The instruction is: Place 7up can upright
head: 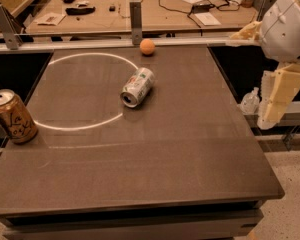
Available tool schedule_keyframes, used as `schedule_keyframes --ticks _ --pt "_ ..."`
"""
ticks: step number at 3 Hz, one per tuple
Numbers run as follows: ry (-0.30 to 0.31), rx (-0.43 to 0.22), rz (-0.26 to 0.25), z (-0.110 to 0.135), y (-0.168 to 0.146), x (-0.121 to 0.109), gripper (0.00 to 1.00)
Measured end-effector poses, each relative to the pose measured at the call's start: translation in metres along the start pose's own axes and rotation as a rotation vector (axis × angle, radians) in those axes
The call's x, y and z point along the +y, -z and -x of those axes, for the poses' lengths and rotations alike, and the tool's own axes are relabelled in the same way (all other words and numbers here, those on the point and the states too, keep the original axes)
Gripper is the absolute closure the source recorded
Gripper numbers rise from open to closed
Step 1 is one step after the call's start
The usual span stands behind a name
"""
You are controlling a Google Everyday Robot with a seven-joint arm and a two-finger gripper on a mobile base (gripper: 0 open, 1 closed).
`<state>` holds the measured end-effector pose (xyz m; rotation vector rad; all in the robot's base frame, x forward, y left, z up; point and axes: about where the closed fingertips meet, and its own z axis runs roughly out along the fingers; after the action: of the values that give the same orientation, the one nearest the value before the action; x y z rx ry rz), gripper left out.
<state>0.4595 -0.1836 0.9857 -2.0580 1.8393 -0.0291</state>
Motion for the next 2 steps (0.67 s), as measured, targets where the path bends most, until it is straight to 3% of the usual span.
schedule_keyframes --ticks 2 --pt "0.2 -0.023 0.018 0.016 -0.027 -0.031 0.0"
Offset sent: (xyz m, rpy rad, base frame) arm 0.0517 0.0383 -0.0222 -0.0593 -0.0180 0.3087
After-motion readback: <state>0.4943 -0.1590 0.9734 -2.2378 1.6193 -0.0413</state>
